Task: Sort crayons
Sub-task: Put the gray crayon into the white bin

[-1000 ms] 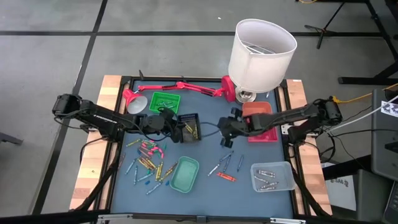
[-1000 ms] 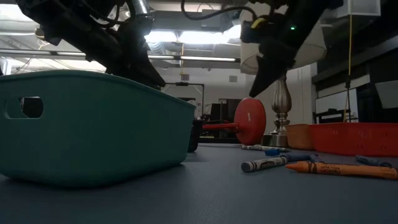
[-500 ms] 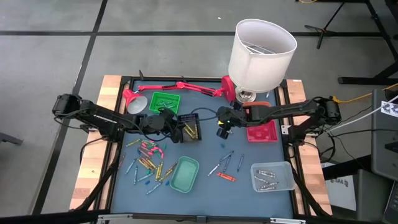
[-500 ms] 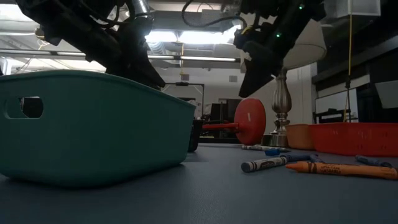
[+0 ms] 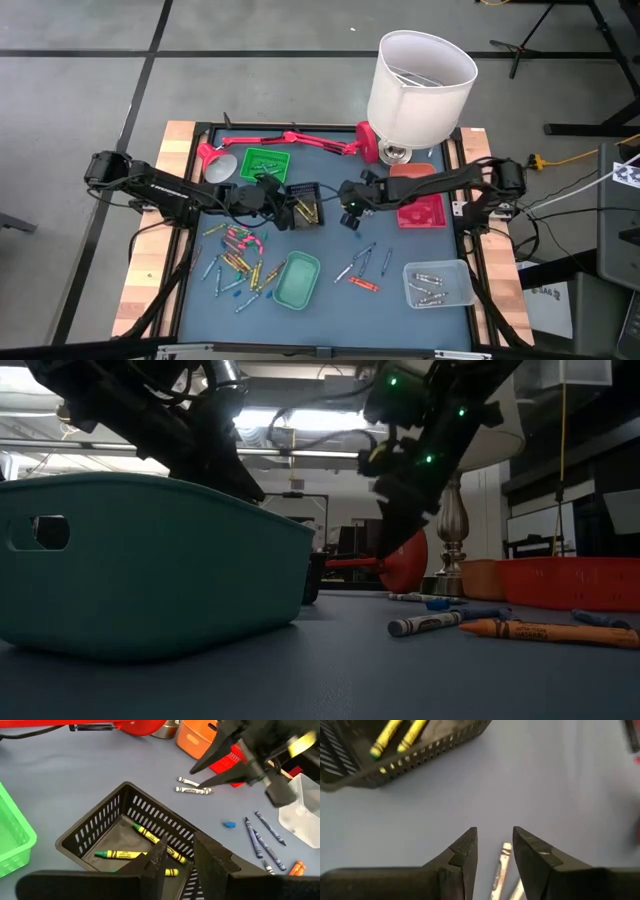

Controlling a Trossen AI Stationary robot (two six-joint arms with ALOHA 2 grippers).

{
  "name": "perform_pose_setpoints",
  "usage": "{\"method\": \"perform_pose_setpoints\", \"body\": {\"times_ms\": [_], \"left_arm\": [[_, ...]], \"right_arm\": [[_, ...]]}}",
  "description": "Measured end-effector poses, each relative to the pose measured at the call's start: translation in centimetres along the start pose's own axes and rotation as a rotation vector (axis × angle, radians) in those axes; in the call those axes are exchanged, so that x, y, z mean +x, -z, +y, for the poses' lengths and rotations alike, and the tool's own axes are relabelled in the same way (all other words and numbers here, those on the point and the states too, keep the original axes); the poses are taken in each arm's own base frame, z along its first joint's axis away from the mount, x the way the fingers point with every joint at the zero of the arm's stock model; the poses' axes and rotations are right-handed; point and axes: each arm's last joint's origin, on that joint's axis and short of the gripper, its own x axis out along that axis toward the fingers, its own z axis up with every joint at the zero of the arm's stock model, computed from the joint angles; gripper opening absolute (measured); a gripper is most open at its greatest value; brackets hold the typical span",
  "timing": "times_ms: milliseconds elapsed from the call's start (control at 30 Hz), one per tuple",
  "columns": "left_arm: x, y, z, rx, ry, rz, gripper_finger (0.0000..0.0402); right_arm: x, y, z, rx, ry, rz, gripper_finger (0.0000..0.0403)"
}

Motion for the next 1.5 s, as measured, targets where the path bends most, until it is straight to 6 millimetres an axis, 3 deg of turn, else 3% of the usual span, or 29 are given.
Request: {"method": "perform_pose_setpoints", "body": {"times_ms": [400,600,1000,1500], "left_arm": [[0.0,0.0,0.0,0.001,0.001,0.001,0.0081],[0.0,0.0,0.0,0.001,0.000,0.001,0.0081],[0.0,0.0,0.0,0.001,0.000,0.001,0.0081],[0.0,0.2,0.1,0.006,-0.008,0.010,0.0081]], "right_arm": [[3.0,1.3,0.6,-0.031,0.030,0.097,0.0122],[3.1,1.3,0.3,-0.028,0.059,0.097,0.0122],[4.0,0.7,-2.7,0.071,-0.014,0.145,0.0122],[4.7,1.4,-2.6,0.068,-0.064,0.220,0.0122]]}}
